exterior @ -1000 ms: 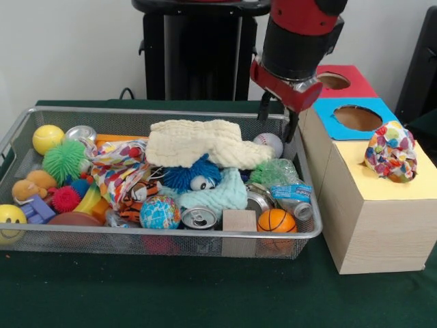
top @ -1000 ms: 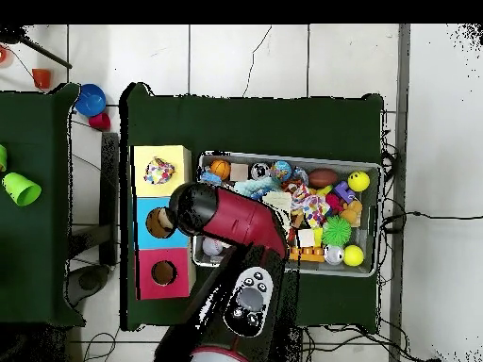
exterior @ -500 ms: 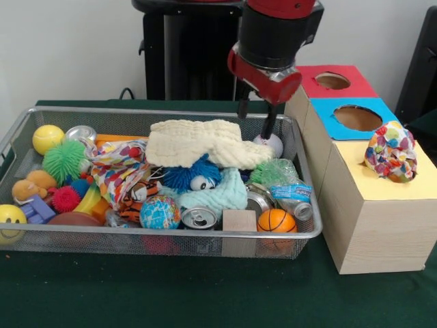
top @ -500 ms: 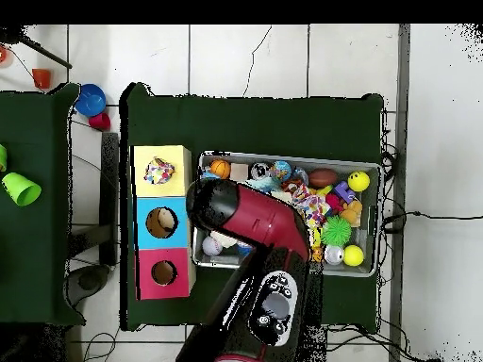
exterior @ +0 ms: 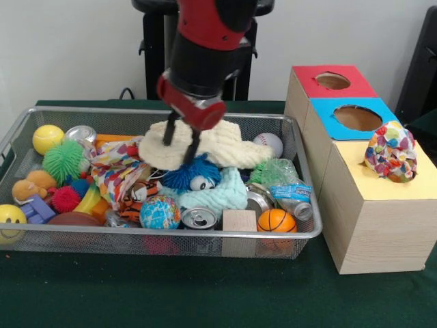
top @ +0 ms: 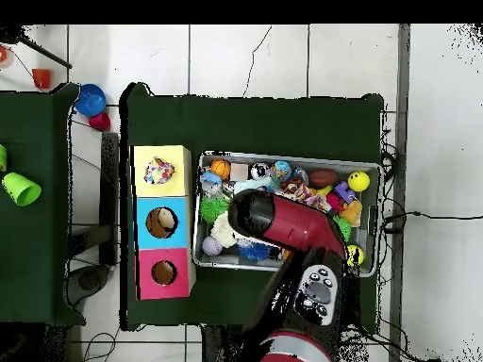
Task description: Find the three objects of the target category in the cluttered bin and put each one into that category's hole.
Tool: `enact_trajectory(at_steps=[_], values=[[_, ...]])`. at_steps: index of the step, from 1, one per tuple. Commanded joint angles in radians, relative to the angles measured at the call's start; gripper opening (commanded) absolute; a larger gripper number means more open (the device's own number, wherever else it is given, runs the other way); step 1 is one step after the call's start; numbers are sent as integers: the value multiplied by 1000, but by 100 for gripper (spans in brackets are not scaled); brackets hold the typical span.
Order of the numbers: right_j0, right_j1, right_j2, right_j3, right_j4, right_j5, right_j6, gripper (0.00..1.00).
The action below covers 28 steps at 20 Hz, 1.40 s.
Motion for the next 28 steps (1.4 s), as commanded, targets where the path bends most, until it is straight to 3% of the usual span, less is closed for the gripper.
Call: enact_trajectory(at_steps=[1, 8, 19, 28], values=[[-115, 72, 130, 21, -159, -146, -95, 100], [-139, 74, 133, 25, -232, -162, -45, 100], [-179, 63, 199, 62, -234, -145, 0, 100], [-163, -119, 243, 86, -159, 198, -25, 100]])
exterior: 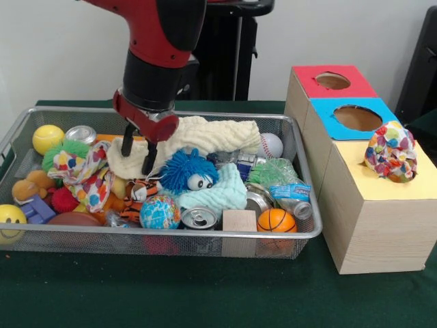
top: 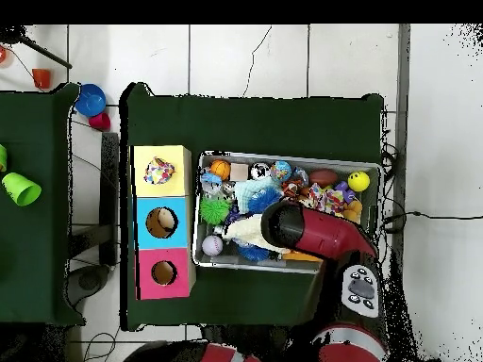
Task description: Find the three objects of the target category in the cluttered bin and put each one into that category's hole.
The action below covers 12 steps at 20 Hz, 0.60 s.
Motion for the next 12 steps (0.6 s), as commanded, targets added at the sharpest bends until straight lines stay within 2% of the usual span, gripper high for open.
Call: enact_trajectory(at_steps=[1, 6, 10, 12], values=[[-5, -127, 145, 70, 36, 298, -17, 100], [2, -143, 135, 82, 31, 323, 19, 100], [5, -102, 108, 43, -20, 287, 19, 100], [-11, -71, 104, 29, -50, 237, 0, 100]])
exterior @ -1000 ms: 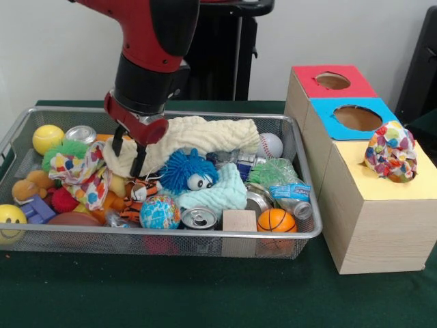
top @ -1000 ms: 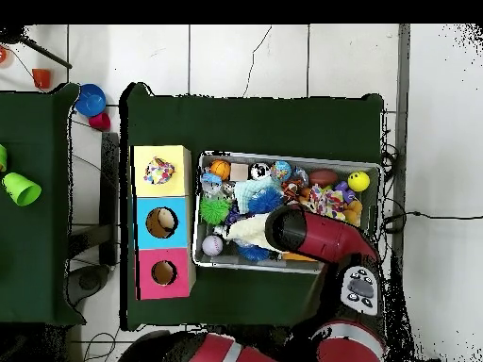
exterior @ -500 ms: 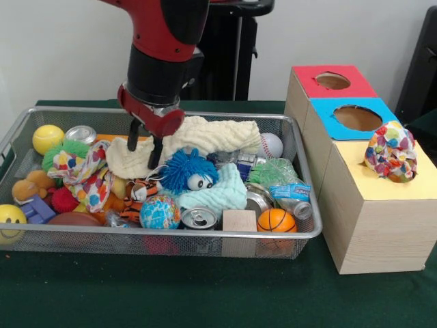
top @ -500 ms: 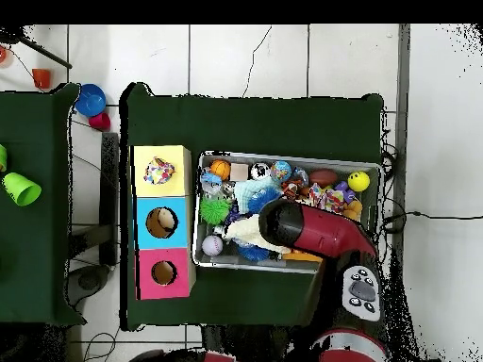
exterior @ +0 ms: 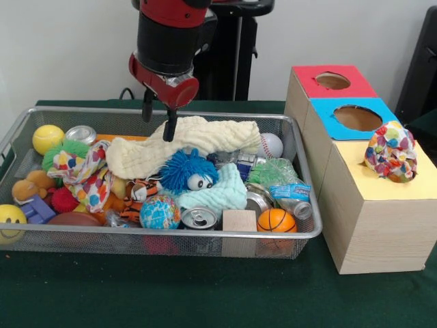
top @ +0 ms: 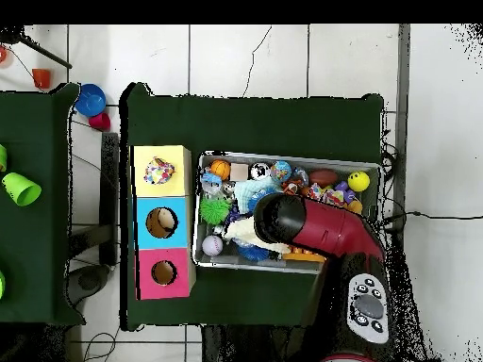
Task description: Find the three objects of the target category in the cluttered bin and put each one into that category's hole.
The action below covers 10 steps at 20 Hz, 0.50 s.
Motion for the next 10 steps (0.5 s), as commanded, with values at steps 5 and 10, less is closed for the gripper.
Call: enact_trajectory(at_steps=[5, 10], values=[[-46, 126, 47, -14, -127, -140, -25, 100], [-86, 176, 55, -57, -195, -233, -51, 100]])
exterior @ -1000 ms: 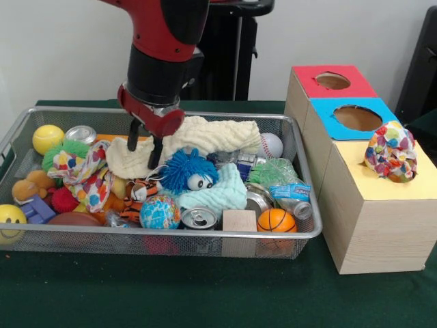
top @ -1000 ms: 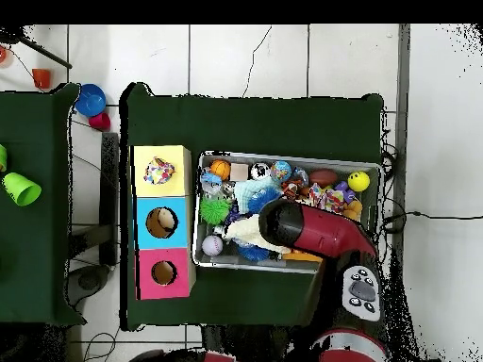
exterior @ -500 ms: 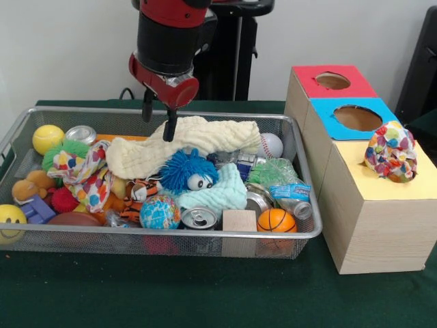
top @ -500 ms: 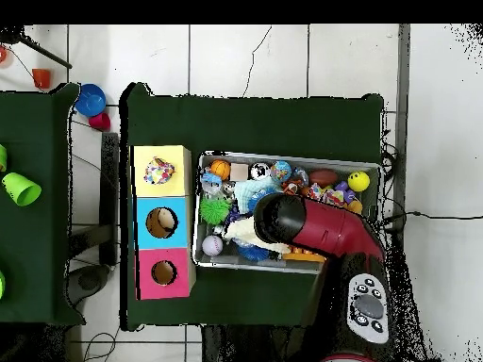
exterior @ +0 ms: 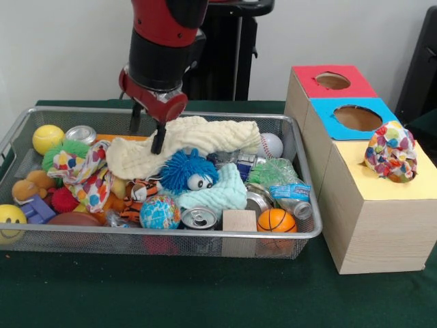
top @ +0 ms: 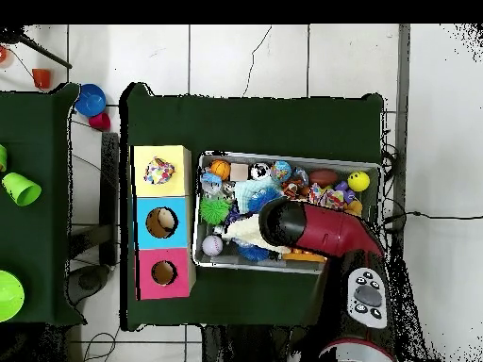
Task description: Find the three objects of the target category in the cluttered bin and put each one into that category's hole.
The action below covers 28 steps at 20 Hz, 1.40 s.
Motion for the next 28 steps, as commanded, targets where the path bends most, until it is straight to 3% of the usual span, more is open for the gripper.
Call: enact_trajectory(at_steps=[1, 6, 18, 24, 28], values=[[-69, 123, 55, -55, -129, -148, -51, 100], [-86, 109, 76, -46, -139, -143, -43, 100], [-181, -41, 209, 32, -75, 53, -108, 100], [-192, -131, 236, 50, -65, 170, -119, 100], [-205, -133, 251, 51, -89, 157, -121, 100]])
